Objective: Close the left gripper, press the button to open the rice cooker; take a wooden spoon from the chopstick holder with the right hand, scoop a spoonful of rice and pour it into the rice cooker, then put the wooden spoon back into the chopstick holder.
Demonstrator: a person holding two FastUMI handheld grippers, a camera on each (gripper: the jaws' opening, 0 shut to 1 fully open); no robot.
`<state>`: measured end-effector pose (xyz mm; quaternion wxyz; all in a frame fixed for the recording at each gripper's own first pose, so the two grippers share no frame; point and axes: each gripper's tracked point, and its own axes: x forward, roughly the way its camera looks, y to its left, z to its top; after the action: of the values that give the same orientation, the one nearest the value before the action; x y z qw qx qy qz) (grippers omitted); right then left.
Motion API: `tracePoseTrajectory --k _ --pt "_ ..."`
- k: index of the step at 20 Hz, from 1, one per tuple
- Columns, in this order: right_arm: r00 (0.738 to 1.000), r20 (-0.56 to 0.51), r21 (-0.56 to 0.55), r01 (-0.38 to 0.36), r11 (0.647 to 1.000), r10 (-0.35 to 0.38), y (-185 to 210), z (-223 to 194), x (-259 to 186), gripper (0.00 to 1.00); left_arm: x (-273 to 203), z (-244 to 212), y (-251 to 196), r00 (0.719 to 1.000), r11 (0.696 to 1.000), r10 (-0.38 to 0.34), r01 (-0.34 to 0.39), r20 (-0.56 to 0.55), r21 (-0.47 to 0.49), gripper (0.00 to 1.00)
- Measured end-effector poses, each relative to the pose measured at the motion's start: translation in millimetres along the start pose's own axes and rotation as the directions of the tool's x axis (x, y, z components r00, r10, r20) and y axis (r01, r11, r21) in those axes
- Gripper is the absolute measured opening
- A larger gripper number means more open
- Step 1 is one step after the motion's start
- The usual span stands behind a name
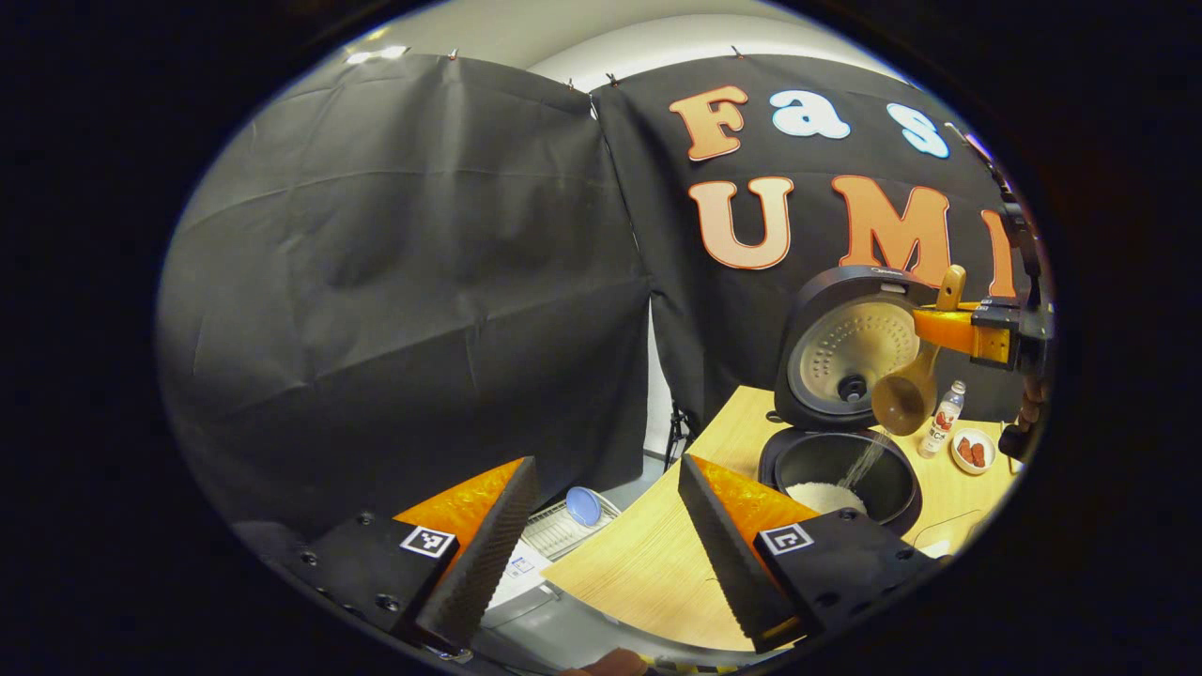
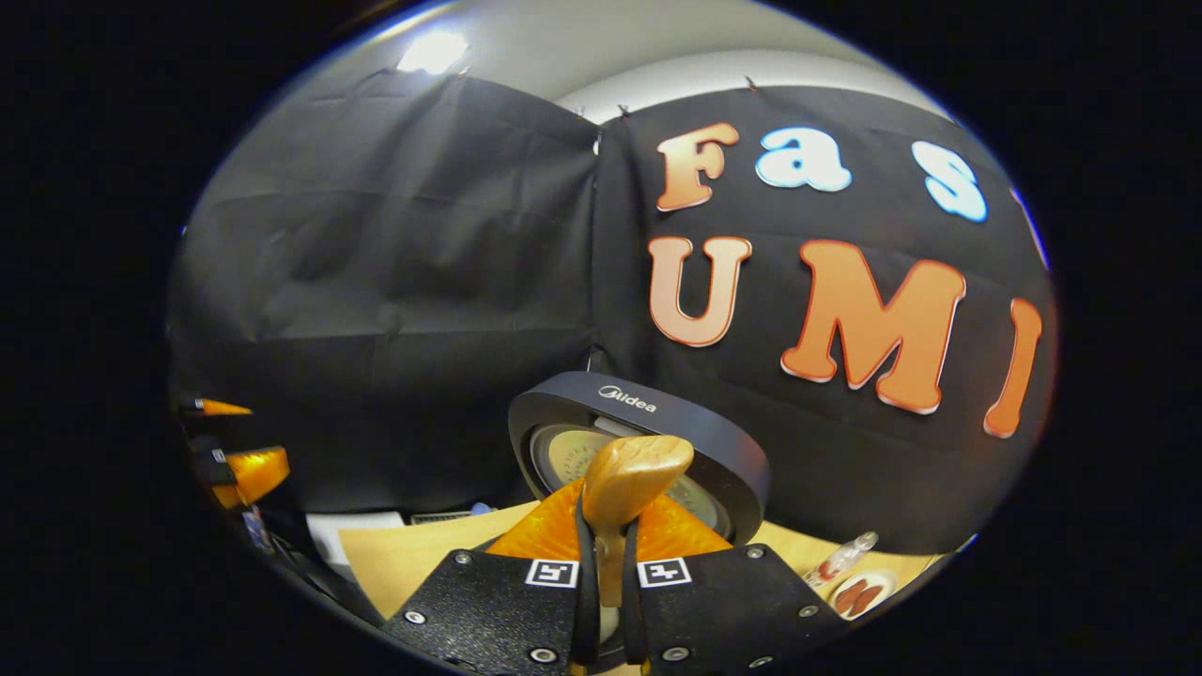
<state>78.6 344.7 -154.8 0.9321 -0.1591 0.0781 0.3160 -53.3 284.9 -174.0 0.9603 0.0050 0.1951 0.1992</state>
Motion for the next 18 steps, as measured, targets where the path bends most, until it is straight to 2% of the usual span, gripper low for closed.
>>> tracePoseTrajectory --k 2,4,5,6,8,10,13,14,17,18 --pt "1.000 0.010 -0.039 -0.012 0.999 0.012 5.4 -0.5 -0.3 0.09 0.7 0.6 -1.2 1.000 1.000 -0.001 0.001 0.002 0.006 1.00" --pt "1.000 0.009 -0.022 -0.026 0.999 0.026 8.6 -1.4 -0.3 0.09 0.1 3.4 -2.5 1.000 1.000 -0.001 0.000 0.008 0.011 0.98" --pt "1.000 0.004 -0.008 -0.028 1.000 0.028 8.3 -2.6 -0.3 0.09 -0.4 3.6 -3.8 1.000 1.000 0.001 -0.001 0.011 0.014 1.00" --pt "1.000 0.002 0.007 -0.025 1.000 0.025 6.1 -2.4 -1.6 0.09 -0.9 3.7 -5.1 1.000 1.000 0.000 0.000 0.011 0.017 0.97" --pt "1.000 -0.005 0.061 -0.019 0.998 0.019 0.3 -4.4 -5.9 0.09 -3.9 4.7 -7.3 1.000 1.000 -0.005 0.005 0.013 0.018 1.00" --pt "0.999 -0.020 0.170 -0.030 0.985 0.034 -6.6 -10.6 -12.7 0.09 -5.1 4.7 -11.5 1.000 1.000 -0.012 0.011 0.012 0.020 1.00" --pt "0.998 -0.040 0.351 -0.038 0.935 0.056 -23.8 -21.6 -26.3 0.09 -9.9 4.6 -20.7 1.000 1.000 -0.020 0.020 0.008 0.007 0.97" --pt "0.997 -0.048 0.404 -0.030 0.914 0.054 -31.6 -24.0 -32.7 0.09 -12.0 3.6 -22.7 1.000 1.000 -0.021 0.021 0.006 0.007 1.00" --pt "0.998 -0.061 0.529 0.006 0.848 0.031 -60.0 -35.9 -52.8 0.09 -17.5 0.5 -40.0 0.999 0.998 -0.045 0.046 -0.007 0.033 1.00" --pt "0.998 -0.068 0.558 0.025 0.830 0.016 -71.0 -41.3 -61.0 0.13 -20.3 0.6 -45.7 0.999 0.997 -0.053 0.053 -0.005 0.049 1.00"
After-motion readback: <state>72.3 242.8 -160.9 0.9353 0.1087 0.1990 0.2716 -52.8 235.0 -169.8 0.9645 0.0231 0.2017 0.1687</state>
